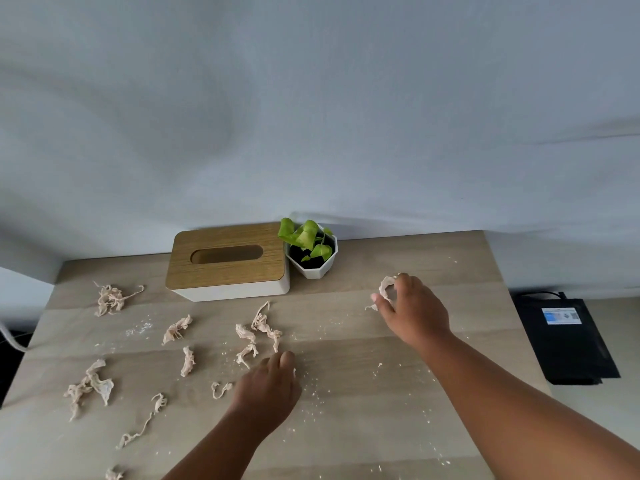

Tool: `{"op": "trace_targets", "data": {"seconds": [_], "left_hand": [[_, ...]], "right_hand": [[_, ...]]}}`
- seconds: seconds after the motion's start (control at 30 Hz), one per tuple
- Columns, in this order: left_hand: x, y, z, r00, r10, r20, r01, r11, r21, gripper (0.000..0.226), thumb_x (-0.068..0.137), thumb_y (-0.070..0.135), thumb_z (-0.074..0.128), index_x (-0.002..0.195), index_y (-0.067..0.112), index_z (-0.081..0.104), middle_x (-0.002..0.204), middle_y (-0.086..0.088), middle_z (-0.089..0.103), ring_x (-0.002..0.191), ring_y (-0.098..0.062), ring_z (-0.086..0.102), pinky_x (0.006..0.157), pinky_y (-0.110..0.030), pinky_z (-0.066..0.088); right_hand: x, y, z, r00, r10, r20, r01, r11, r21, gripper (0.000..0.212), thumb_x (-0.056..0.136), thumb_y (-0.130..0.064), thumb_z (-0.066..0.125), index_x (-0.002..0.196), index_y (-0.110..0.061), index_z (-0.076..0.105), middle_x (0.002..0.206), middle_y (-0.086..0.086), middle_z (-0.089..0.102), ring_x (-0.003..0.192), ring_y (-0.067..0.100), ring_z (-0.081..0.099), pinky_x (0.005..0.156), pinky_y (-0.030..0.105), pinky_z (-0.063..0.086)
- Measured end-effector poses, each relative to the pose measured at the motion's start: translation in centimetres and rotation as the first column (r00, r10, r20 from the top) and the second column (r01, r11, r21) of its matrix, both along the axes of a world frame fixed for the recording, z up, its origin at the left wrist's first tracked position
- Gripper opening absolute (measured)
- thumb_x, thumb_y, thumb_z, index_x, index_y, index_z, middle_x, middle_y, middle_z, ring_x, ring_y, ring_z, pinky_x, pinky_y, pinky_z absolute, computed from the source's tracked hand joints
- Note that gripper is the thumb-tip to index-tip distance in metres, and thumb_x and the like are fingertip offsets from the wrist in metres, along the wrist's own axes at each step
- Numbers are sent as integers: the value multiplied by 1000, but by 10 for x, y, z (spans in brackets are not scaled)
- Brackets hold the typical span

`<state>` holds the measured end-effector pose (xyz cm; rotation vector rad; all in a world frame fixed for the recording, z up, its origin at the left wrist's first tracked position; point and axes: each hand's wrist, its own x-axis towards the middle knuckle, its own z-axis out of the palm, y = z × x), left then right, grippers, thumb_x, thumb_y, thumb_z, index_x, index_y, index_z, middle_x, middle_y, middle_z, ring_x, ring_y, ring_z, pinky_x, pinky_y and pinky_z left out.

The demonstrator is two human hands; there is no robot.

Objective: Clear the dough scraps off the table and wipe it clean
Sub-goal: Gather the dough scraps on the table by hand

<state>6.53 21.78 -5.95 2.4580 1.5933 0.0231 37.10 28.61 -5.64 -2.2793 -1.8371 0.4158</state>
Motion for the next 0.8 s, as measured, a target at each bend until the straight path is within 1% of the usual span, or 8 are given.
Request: {"op": "trace_targets", "data": {"seconds": [0.1, 0.2, 0.33, 0.43, 0.53, 0.6, 0.7, 0.8], "left_hand": [[0, 7, 0, 1000, 5, 28, -4, 999, -35, 31, 63, 13, 81, 80, 12, 56, 68, -1, 59, 57, -25, 64, 37, -31, 44], [-1, 17, -4, 1000, -1, 31, 1, 1000, -12, 35, 58, 15, 81, 82, 14, 55, 68, 2, 59, 55, -23, 63, 37, -27, 39], [-3, 25, -8, 999, 11, 48, -9, 999, -40, 29, 64, 17, 78, 82, 19, 56, 70, 4, 59, 58, -24, 64, 39, -29, 44], [-4, 28, -9, 996, 5, 85, -1, 999, -47, 22, 69, 19, 73, 80, 20, 54, 69, 4, 58, 58, -24, 63, 39, -29, 44], [-3, 29, -9, 993, -13, 121, 18, 999, -35, 6, 77, 26, 54, 78, 21, 50, 68, 5, 55, 56, -23, 61, 38, -29, 42], [-3, 30, -8, 990, -22, 138, 28, 999, -39, 7, 77, 27, 53, 78, 21, 49, 69, 5, 54, 56, -23, 60, 39, -29, 41], [-3, 30, -6, 989, -21, 147, 29, 998, -53, 14, 75, 22, 64, 79, 21, 51, 70, 4, 54, 58, -23, 60, 42, -29, 41], [-3, 28, -3, 989, -14, 149, 23, 998, -59, 7, 78, 27, 55, 79, 20, 53, 71, 4, 55, 59, -24, 59, 43, -29, 42]], "right_hand": [[-2, 7, -3, 1000, 5, 31, -5, 1000, -16, 69, 86, -73, 59, 122, -15, 49, 110, 4, 58, 96, 26, 61, 70, 38, 56], [-3, 14, -7, 998, 20, 67, -20, 1000, -8, 82, 82, -78, 61, 131, -14, 44, 114, 7, 56, 101, 27, 58, 71, 38, 55], [-1, 21, -12, 990, 40, 137, -35, 999, -39, 93, 78, -84, 58, 137, -15, 42, 115, 8, 53, 103, 28, 56, 72, 38, 54], [-1, 20, -17, 981, 84, 177, -74, 995, -62, 75, 84, -79, 56, 124, -15, 50, 112, 7, 55, 98, 27, 57, 70, 37, 54], [-3, 19, -20, 952, 176, 251, -168, 984, -53, 47, 98, -56, 56, 110, -10, 59, 101, 11, 59, 87, 30, 59, 62, 40, 54], [-4, 18, -22, 924, 220, 311, -228, 974, -11, 34, 97, -37, 68, 97, -4, 63, 87, 16, 60, 74, 33, 59, 51, 39, 52], [-5, 17, -24, 906, 237, 350, -266, 963, 36, 27, 90, -24, 79, 85, -1, 64, 77, 17, 59, 62, 33, 58, 44, 35, 44], [-7, 15, -23, 907, 258, 334, -292, 955, 56, 29, 88, -22, 80, 82, -1, 61, 71, 16, 57, 56, 30, 56, 40, 34, 42]]}}
